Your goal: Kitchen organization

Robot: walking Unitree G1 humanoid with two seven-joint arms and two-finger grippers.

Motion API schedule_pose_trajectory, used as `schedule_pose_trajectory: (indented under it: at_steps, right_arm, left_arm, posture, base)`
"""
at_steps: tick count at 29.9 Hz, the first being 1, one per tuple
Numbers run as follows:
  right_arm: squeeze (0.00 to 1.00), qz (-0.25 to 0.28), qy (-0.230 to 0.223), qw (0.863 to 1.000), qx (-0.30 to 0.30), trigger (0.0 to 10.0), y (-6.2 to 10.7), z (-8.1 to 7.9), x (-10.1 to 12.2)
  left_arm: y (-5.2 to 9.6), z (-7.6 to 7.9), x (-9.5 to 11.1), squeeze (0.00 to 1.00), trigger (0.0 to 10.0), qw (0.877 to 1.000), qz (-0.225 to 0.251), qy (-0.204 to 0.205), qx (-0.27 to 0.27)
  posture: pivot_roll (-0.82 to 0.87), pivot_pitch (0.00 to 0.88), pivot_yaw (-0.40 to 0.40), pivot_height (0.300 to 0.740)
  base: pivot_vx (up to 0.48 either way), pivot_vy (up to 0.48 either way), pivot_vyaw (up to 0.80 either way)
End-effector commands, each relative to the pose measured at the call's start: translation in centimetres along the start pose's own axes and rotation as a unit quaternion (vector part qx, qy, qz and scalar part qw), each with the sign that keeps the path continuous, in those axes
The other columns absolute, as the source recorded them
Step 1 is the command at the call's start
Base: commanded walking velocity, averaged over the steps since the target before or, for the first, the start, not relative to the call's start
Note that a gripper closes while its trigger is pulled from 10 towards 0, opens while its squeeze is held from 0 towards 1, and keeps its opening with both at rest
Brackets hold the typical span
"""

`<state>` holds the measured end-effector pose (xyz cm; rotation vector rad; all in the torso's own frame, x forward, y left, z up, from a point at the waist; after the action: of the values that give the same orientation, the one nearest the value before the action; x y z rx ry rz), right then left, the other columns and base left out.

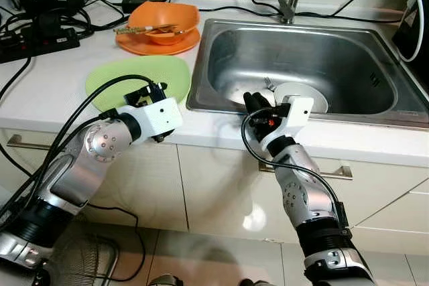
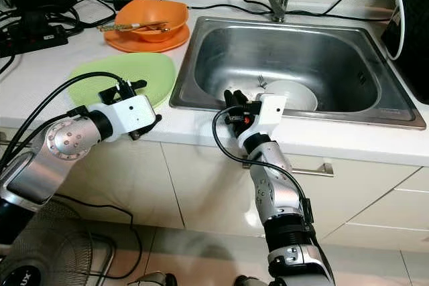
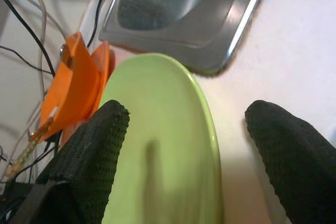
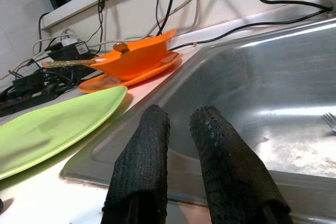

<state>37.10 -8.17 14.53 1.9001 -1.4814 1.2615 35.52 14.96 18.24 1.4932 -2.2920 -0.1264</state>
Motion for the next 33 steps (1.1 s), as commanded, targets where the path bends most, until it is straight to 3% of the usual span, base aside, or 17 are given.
schedule_pose_trajectory:
  at_steps: [1,8,14,33]
  right_arm:
    - [0.0,-0.003,0.004,1.0,-0.001,10.0,-0.2,0.0,-0.1]
    - [0.0,-0.004,0.002,1.0,0.001,10.0,-0.3,-0.2,-0.2]
    - [0.0,-0.003,0.002,1.0,-0.001,10.0,-0.3,-0.1,-0.1]
    - [0.0,0.003,0.003,1.0,-0.007,10.0,-0.3,0.3,0.2]
  left_arm:
    - [0.3,-0.1,-0.1,0.0,10.0,1.0,-0.008,-0.012,-0.004]
    - [0.8,-0.4,-1.6,0.0,10.0,0.998,-0.054,-0.031,-0.004]
    - [0.6,-0.4,-1.9,0.0,10.0,0.997,-0.066,-0.035,-0.003]
    - [-1.4,1.3,-3.9,0.0,10.0,0.984,-0.142,-0.109,-0.013]
  posture:
    - [0.14,0.075,0.0,0.74]
    - [0.15,0.072,0.0,0.74]
    - [0.14,0.07,0.003,0.74]
    - [0.13,0.061,0.012,0.74]
  base:
    - [0.0,0.0,0.0]
    - [0.0,0.0,0.0]
    - [0.0,0.0,0.0]
    - [0.0,0.0,0.0]
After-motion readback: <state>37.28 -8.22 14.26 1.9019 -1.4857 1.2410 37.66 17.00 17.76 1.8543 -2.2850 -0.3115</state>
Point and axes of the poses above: a point about 5 cm out from each wrist's last joint towards the gripper, its own y axis pointing back from the gripper into the wrist, its own x axis along the axis of the wrist's last joint, z = x × y, the point moved 4 cm from there along -y, pointing out of the wrist towards the gripper, and after that the axes turned 13 degrees about -y, right-handed, at the moved point
